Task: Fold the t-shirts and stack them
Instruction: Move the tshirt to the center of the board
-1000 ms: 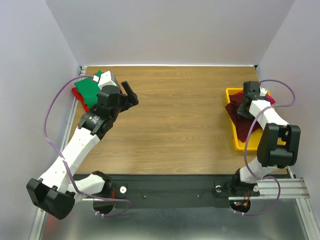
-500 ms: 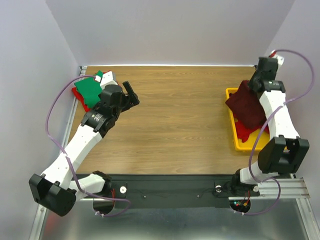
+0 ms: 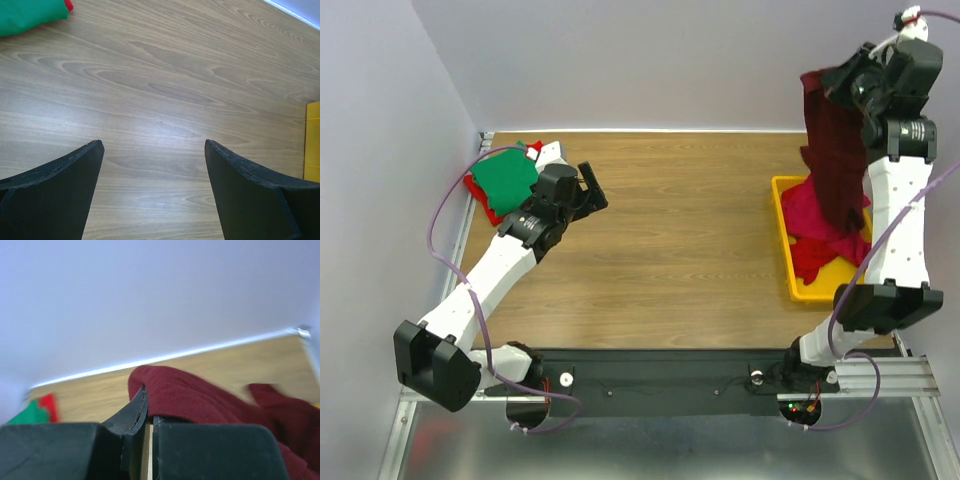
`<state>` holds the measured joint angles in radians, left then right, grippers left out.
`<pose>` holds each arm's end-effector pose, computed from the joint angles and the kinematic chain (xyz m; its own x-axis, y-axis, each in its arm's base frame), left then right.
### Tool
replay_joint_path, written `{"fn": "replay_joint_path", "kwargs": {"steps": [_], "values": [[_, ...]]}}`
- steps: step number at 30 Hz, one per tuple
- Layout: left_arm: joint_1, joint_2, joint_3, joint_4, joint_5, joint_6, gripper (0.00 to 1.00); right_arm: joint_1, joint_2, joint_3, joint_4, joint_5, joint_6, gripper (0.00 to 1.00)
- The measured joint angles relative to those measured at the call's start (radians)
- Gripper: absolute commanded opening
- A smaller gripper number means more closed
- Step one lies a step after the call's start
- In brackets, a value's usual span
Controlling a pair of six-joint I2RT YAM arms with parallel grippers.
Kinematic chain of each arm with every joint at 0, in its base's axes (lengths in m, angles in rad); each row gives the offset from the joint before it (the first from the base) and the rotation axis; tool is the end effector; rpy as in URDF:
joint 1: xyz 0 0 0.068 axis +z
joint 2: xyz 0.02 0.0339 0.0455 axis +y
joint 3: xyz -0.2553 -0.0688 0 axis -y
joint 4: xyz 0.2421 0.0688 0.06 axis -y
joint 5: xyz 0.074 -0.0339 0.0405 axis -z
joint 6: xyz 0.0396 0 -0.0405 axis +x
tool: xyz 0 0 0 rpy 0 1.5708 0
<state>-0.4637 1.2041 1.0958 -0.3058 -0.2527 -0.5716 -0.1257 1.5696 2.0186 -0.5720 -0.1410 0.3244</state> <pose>0.2535 -0.1157 0.3401 -0.4262 -0.3725 -0.8244 -0.0026 0.9118 -0.4106 0.3222 -0.0351 0.5141 -0.1199 0.3332 -0.9352 0.0253 0.9427 0.3327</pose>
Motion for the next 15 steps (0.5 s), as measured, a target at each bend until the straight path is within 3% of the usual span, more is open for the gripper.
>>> {"fn": "replay_joint_path", "kwargs": {"steps": [9,15], "values": [[0.0,0.011,0.0,0.004,0.014,0.005,0.94,0.143,0.236,0.421,-0.017,-0.374,0.091,0.01],[0.0,0.011,0.0,0.005,0.016,0.006,0.94,0.32,0.256,0.48,0.087,-0.525,0.175,0.0]]}}
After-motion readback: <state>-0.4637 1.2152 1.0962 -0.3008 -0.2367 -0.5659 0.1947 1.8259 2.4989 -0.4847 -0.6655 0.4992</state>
